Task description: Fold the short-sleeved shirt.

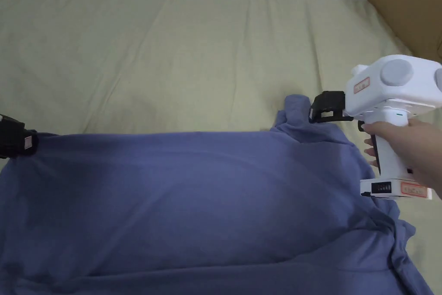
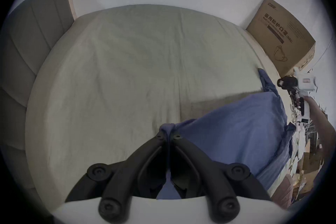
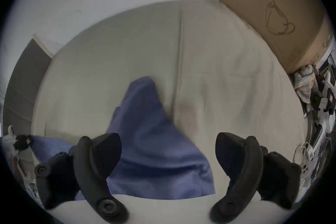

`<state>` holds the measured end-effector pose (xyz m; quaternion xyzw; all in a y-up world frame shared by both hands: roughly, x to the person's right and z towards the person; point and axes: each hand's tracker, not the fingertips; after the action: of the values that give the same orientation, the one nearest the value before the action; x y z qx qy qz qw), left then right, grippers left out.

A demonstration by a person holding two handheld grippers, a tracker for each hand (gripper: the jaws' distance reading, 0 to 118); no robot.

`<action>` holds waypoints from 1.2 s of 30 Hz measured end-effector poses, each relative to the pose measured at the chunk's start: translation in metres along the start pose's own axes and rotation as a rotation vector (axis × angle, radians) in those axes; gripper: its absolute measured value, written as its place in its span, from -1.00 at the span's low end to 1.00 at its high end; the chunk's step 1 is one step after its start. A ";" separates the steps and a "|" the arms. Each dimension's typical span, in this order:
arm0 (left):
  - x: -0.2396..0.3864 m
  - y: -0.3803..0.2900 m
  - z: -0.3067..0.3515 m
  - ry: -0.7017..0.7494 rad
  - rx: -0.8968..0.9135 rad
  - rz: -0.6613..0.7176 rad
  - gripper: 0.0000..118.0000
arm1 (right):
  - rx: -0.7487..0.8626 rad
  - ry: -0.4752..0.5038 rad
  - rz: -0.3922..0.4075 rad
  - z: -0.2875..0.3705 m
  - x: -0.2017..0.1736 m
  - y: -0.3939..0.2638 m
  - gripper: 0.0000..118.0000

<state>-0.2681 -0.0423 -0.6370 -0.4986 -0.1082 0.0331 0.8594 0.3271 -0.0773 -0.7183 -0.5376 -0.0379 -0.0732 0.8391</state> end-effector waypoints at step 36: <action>0.012 -0.187 0.125 -0.112 -0.124 0.030 -0.99 | -0.003 0.193 -0.116 0.199 0.114 -0.270 -0.99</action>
<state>-0.2938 -0.0283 -0.4135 -0.5499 -0.1505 0.0670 0.8188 0.3983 -0.0171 -0.3763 -0.5263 0.0122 -0.1729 0.8324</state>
